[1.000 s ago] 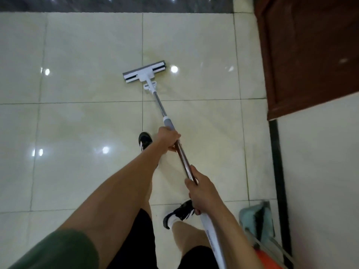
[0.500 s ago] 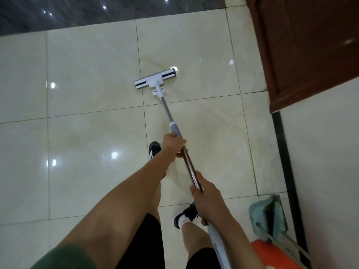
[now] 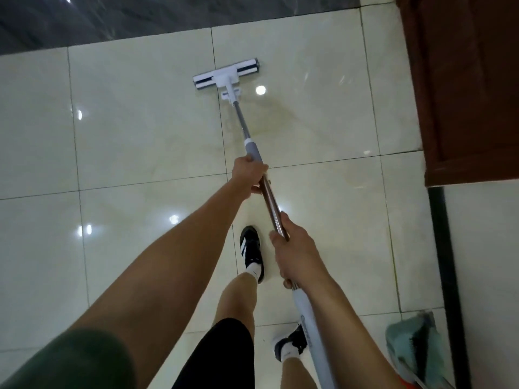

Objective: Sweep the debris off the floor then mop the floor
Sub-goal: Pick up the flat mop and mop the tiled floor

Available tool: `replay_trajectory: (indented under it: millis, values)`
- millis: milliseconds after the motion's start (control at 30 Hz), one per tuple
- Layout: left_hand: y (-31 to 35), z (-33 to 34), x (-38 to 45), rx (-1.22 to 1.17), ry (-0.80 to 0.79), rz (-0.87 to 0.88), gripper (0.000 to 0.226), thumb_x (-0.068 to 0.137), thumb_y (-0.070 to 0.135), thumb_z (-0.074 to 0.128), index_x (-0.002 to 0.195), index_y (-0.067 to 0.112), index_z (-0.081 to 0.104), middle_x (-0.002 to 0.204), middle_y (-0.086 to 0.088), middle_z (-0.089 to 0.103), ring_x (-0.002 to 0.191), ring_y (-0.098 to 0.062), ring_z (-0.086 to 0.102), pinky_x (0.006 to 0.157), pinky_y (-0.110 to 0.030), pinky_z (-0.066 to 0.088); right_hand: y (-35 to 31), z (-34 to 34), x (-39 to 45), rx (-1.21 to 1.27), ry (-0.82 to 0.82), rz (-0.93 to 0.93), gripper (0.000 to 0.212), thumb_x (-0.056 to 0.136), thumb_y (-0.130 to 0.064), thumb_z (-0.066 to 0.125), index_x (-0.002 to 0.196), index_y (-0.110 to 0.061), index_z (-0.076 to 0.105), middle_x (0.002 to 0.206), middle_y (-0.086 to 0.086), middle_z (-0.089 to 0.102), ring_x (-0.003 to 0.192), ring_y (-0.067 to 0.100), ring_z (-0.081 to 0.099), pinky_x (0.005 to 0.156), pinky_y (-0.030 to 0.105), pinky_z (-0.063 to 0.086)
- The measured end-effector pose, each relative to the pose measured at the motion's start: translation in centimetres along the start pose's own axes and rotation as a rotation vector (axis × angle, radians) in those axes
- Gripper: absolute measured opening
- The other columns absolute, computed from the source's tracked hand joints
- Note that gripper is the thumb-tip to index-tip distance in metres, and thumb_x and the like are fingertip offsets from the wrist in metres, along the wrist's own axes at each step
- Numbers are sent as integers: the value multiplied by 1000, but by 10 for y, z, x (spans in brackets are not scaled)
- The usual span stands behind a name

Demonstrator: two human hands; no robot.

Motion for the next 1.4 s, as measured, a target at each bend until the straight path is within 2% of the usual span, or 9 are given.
replay_trajectory:
  millis: [200, 467, 567, 767, 833, 1100, 1267, 1333, 1400]
  values:
    - [52, -20, 38, -9, 13, 7, 66, 94, 3, 64, 153, 17, 38, 102, -16, 67, 82, -32, 73, 67, -46, 62, -54, 5, 45, 72, 9, 10, 51, 103, -32, 46, 151, -42, 31, 92, -5, 50, 63, 8, 48, 61, 26, 45]
    - [0, -2, 3, 43, -21, -18, 62, 95, 3, 65, 151, 11, 39, 98, -17, 68, 79, -34, 76, 68, -48, 64, -1, 8, -2, 99, 32, -15, 46, 104, -29, 45, 148, -39, 39, 76, -13, 47, 63, 4, 49, 62, 24, 44]
    - [-33, 10, -22, 86, -28, -13, 61, 94, 3, 66, 149, 11, 41, 98, -18, 68, 78, -34, 76, 62, -43, 63, 35, 13, -28, 113, 39, -33, 44, 104, -30, 45, 148, -36, 40, 93, -6, 54, 78, 12, 52, 72, 27, 46]
    - [-118, 60, -87, 166, -79, 17, 41, 95, 4, 67, 132, 9, 51, 96, -17, 68, 78, -34, 76, 70, -50, 64, 146, 7, -81, 196, 70, -37, 47, 103, -30, 46, 148, -37, 38, 80, -14, 47, 64, 2, 44, 65, 26, 43]
    - [-155, 81, -109, 183, -90, 20, 38, 95, 4, 67, 130, 7, 52, 97, -17, 68, 77, -35, 76, 70, -52, 63, 192, 4, -101, 187, 88, -10, 49, 102, -34, 47, 149, -38, 36, 84, -10, 50, 67, 8, 48, 68, 35, 49]
    - [-296, 163, -203, 251, -170, 8, 52, 94, 5, 67, 142, 10, 46, 99, -15, 69, 78, -35, 76, 73, -53, 63, 354, -16, -198, 194, 136, 49, 51, 102, -37, 48, 151, -35, 35, 94, -4, 57, 69, 10, 55, 67, 29, 47]
    - [-339, 182, -247, 260, -205, -22, 45, 93, 5, 67, 134, 8, 49, 95, -15, 68, 78, -34, 77, 72, -54, 63, 400, -15, -242, 211, 149, 127, 30, 99, -40, 48, 128, -34, 51, 78, -10, 46, 60, 8, 42, 65, 33, 43]
    - [-347, 187, -255, 223, -212, -41, 54, 94, 2, 65, 143, 13, 45, 100, -15, 67, 80, -34, 76, 72, -55, 63, 406, -16, -250, 228, 151, 148, 22, 99, -40, 49, 118, -29, 51, 77, -8, 47, 58, 8, 42, 67, 34, 43]
    - [-348, 188, -257, 133, -210, -74, 69, 96, -2, 61, 155, 20, 34, 108, -14, 64, 79, -33, 73, 68, -53, 63, 401, -19, -251, 221, 170, 126, 31, 100, -39, 49, 128, -27, 51, 83, -4, 50, 62, 11, 45, 69, 33, 43]
Point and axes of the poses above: each hand's wrist, its own x-axis towards the middle knuckle, its own z-axis out of the palm, y = z × x, the point moved 5 cm from there along x, towards the middle knuckle
